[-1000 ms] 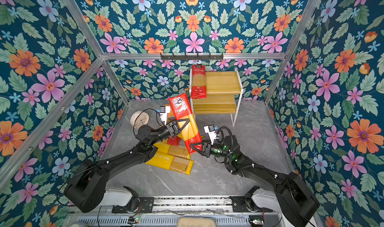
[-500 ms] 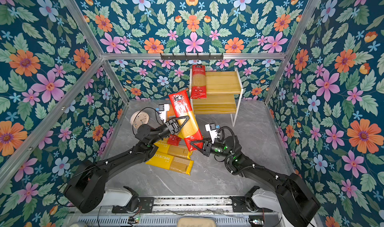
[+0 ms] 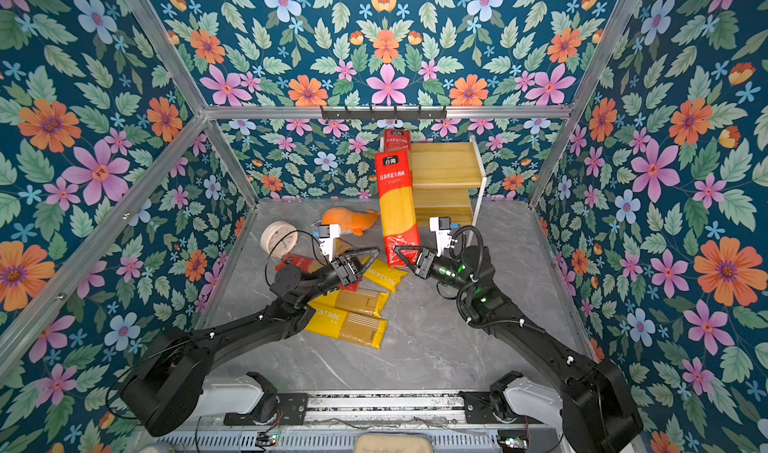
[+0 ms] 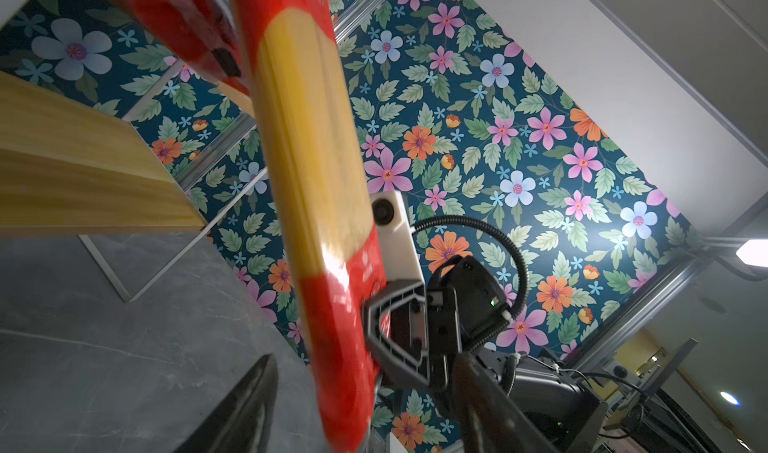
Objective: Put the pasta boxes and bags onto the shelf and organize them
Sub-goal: 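Carry the upright red bag with the right gripper to the shelf, then stand the red bag beside the first red bag with the right gripper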
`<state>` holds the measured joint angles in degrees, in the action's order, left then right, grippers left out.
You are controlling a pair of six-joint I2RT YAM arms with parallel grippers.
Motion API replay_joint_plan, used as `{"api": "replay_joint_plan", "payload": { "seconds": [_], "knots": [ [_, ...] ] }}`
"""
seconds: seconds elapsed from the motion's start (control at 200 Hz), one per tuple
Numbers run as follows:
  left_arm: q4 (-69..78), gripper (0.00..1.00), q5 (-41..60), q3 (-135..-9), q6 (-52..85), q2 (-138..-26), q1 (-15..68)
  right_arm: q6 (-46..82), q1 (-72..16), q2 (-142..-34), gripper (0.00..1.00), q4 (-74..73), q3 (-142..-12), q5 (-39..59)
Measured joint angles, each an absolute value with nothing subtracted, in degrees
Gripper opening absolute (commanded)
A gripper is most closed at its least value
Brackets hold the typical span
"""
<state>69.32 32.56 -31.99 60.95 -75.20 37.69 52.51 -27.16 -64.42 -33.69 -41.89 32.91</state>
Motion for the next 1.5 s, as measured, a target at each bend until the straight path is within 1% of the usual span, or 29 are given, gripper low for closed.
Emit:
{"api": "replay_joint_plan", "payload": {
  "seconds": [0.18,0.315,0.4,0.565,0.785,1.03,1.135,1.2,1.235,1.295,1.495],
  "knots": [
    [63.9,0.7,26.6,-28.7,56.6,-72.0,42.3,52.8,-19.1,-64.7,0.0,-18.5,-53.7,33.6],
    [55.9,0.7,20.0,-29.3,49.9,-70.2,47.9,52.7,-12.3,-69.3,0.0,-7.9,-64.7,36.2],
    [53.3,0.7,17.7,-29.5,47.5,-70.7,49.4,53.4,-9.8,-72.4,0.0,-1.8,-70.5,38.4],
    [52.2,0.7,15.0,-29.4,45.9,-72.5,51.0,55.3,-8.0,-78.2,0.0,6.9,-80.1,45.0],
    [52.0,0.7,14.2,-29.9,45.0,-73.7,51.7,56.2,-7.5,-86.1,0.0,12.3,-89.1,50.6],
    [51.6,0.7,13.7,-29.9,44.8,-73.7,52.1,58.1,-6.9,-91.4,0.0,15.0,-92.8,50.7],
    [51.2,0.7,13.6,-30.0,44.7,-73.8,52.2,58.3,-6.8,-93.3,0.2,14.5,-93.9,50.7],
    [51.0,0.7,13.6,-30.3,44.6,-74.1,52.2,58.3,-6.7,-93.7,0.36,14.3,-93.9,50.7],
    [50.7,0.69,13.6,-30.6,44.6,-74.4,52.3,58.2,-6.7,-93.7,0.42,14.2,-93.8,50.8],
    [50.4,0.69,13.4,-30.9,44.6,-74.5,52.4,57.3,-6.7,-93.1,0.48,13.8,-93.0,50.7],
    [50.1,0.7,12.8,-30.3,43.5,-73.8,53.3,56.5,-6.4,-89.4,0.63,13.5,-87.8,50.3]
  ]
}}
